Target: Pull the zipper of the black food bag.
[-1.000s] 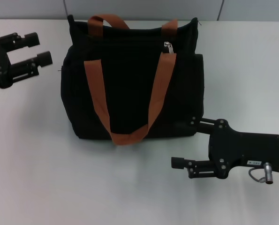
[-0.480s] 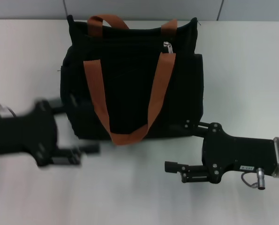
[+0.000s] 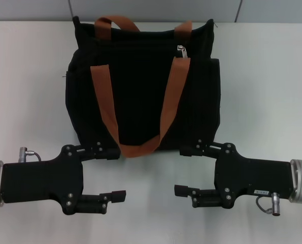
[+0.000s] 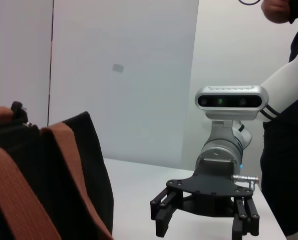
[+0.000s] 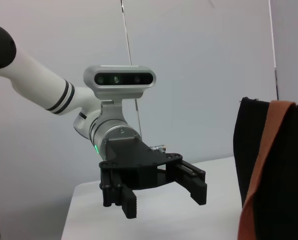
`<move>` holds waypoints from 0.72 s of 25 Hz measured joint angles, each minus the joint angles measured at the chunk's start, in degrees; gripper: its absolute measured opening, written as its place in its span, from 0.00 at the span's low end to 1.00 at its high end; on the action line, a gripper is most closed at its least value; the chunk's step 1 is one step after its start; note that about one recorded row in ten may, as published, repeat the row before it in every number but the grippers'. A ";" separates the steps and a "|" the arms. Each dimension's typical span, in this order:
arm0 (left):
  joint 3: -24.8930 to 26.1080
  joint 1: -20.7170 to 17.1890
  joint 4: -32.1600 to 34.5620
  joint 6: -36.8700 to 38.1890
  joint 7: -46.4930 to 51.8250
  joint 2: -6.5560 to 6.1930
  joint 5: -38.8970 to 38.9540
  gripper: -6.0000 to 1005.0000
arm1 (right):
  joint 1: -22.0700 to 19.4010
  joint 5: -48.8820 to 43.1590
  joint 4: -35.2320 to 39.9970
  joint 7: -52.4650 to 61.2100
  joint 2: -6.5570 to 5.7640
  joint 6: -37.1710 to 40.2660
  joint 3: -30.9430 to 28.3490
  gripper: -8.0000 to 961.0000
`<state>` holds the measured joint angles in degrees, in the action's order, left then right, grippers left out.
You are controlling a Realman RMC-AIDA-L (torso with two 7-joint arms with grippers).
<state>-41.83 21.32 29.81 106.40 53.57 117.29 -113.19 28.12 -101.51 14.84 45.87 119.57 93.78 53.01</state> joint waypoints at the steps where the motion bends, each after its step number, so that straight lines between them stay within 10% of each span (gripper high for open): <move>1: -0.03 0.00 -0.05 -0.03 -0.01 -0.02 -0.22 0.81 | 0.00 0.00 -0.08 -0.03 0.02 -0.01 0.02 0.85; 18: -0.10 -0.05 -0.10 -0.07 -0.09 0.00 -0.81 0.81 | 0.01 -0.10 -0.25 -0.09 0.05 -0.48 0.08 0.84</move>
<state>-41.93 21.26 29.71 106.34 53.48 117.29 -114.00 28.13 -101.60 14.58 45.78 119.62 93.31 53.09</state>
